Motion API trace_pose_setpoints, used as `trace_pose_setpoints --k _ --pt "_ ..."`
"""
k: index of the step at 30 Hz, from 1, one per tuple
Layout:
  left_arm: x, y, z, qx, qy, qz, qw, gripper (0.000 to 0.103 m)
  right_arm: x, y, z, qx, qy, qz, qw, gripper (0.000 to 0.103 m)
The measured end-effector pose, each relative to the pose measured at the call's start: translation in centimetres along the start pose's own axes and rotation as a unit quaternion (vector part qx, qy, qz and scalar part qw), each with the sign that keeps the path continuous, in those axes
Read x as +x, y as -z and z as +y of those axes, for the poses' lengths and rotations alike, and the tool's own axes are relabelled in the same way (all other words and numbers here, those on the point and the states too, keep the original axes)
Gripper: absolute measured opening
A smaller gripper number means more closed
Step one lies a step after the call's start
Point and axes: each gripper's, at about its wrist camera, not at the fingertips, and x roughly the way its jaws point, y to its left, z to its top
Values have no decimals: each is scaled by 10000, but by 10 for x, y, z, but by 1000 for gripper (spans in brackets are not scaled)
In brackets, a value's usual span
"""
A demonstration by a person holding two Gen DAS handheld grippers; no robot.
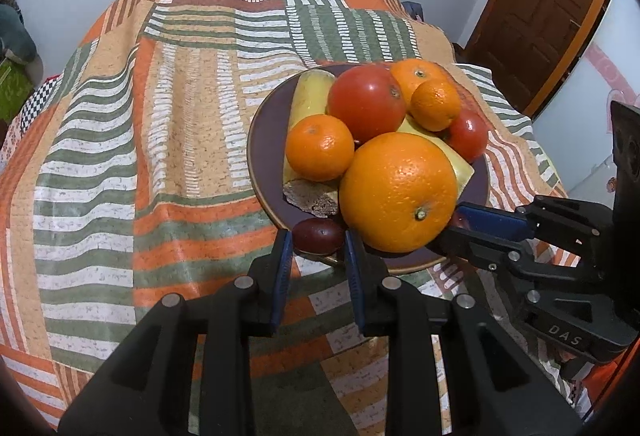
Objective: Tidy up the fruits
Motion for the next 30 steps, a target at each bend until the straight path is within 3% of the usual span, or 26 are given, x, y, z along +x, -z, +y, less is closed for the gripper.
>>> trace_pose_setpoints --k 8,17,23,30 --pt "2 3 0 -90 133 169 9997 27 1 -1 2 -82 107 40 9999 26" --pt "-33 7 0 -230 79 -117 9996 27 -19 0 2 -122 285 -55 9995 30" --pt "-97 2 -9 -231 -148 -881 9957 27 -66 -10 2 27 458 -570 9973 30" --pt "-192 6 -30 -266 -301 -1986 9793 30 -153 -16 22 30 589 -1622 9850 30"
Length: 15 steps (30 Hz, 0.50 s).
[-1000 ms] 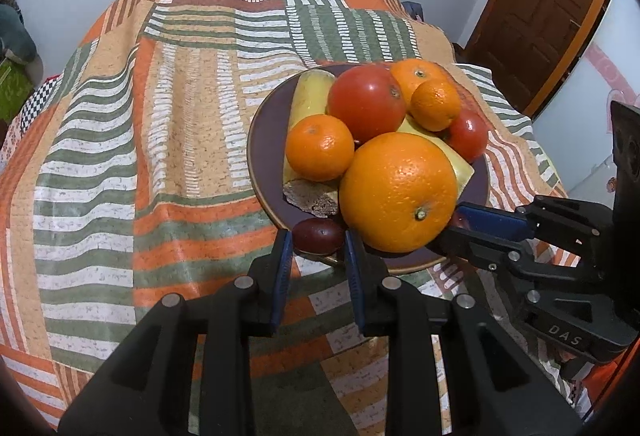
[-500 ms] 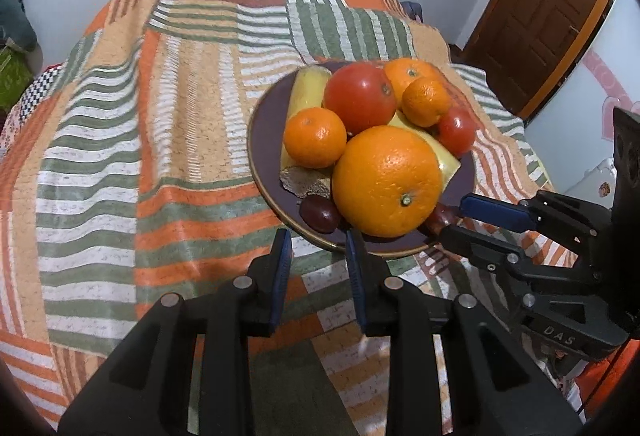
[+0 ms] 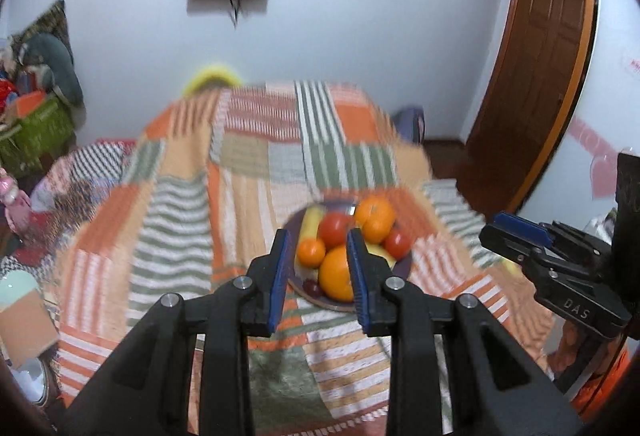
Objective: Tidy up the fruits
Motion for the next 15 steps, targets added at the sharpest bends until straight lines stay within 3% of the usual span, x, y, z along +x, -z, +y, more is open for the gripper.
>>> trace_pose_setpoints --k 5,12,15 --pt "-60 -10 -18 144 -61 -709 9974 32 -54 -13 17 -42 44 -699 9975 34" --pt "-127 -6 -39 322 -113 -1515 9879 52 -114 -15 41 -135 161 -1579 9872 45" --pt "-146 -1 -45 333 -88 -1723 9844 68 -127 -14 47 -119 190 -1822 9830 52"
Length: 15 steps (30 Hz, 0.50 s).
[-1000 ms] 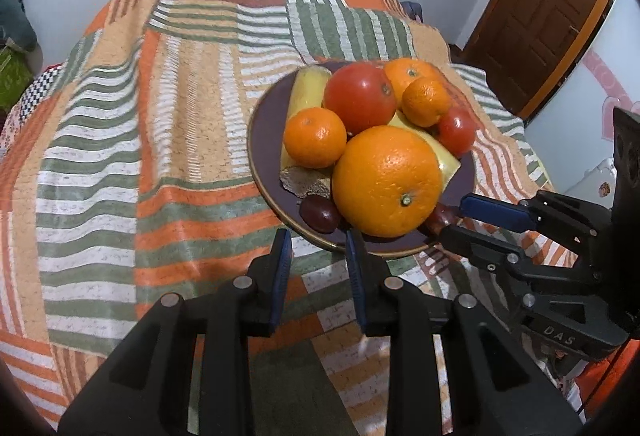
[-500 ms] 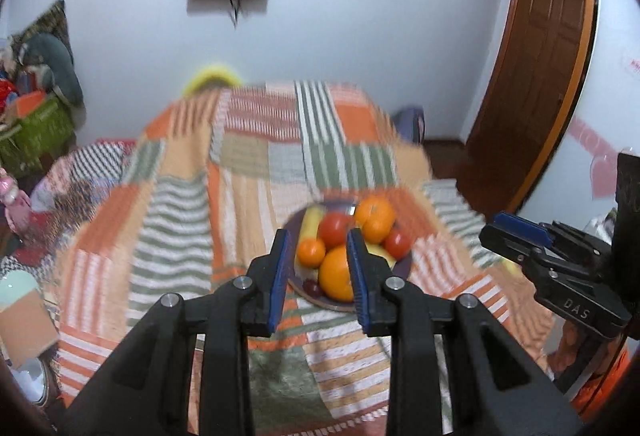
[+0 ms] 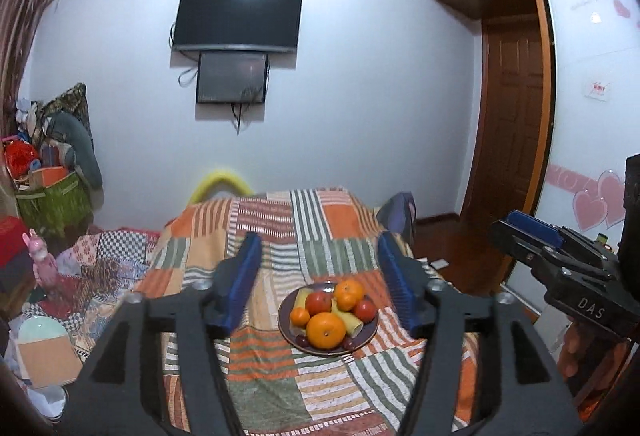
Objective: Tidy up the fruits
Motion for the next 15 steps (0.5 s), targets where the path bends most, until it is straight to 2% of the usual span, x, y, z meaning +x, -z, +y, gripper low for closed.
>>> trace_pose_setpoints --k 3,4,7,11,15 --pt "-11 -1 -2 -2 1 -117 9999 81 -7 1 1 18 102 -188 9998 66" --pt "-12 -1 -3 9 -4 -132 9999 87 -8 1 2 8 123 -225 9997 74" --pt "-17 -1 -5 50 -48 -186 9998 94 -7 3 3 -40 234 -290 9993 88" --pt "-21 4 -9 124 -152 -196 9996 102 -9 5 5 -87 334 -309 9989 99" --pt "-22 9 -15 219 -212 -163 9994 103 -17 10 6 -118 427 -346 9984 103"
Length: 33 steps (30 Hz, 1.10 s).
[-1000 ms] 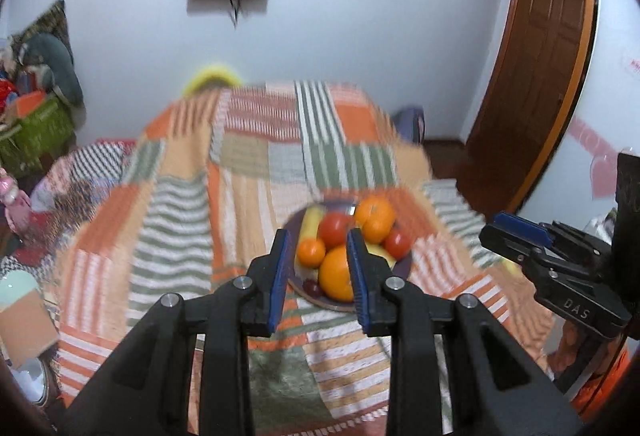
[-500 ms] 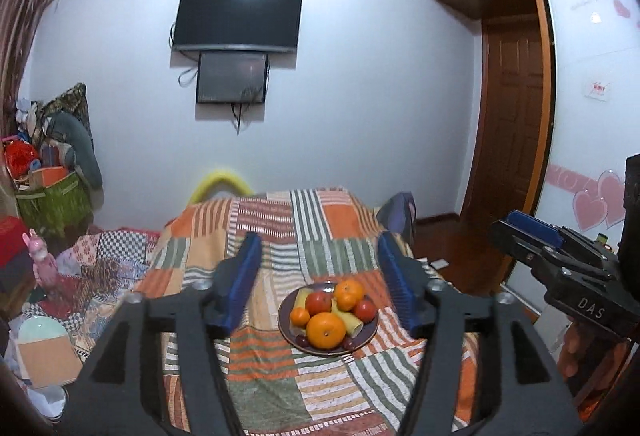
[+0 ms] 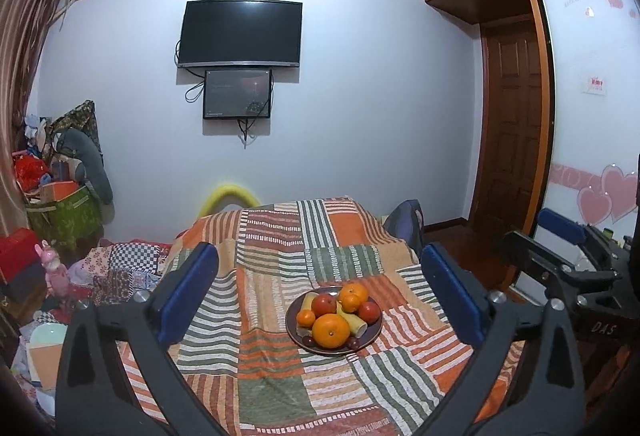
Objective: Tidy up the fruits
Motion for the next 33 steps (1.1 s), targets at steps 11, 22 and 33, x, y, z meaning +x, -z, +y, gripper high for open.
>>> trace_pose_setpoints --k 11,22,33 --pt "0 5 1 -77 -12 38 10000 103 -4 3 0 -67 108 29 9999 103" --pt "4 7 1 -71 -57 45 9999 103 -5 2 0 -35 108 24 9999 103" --pt "3 8 1 -50 -75 20 10000 103 -5 -1 -2 -16 111 59 9999 103"
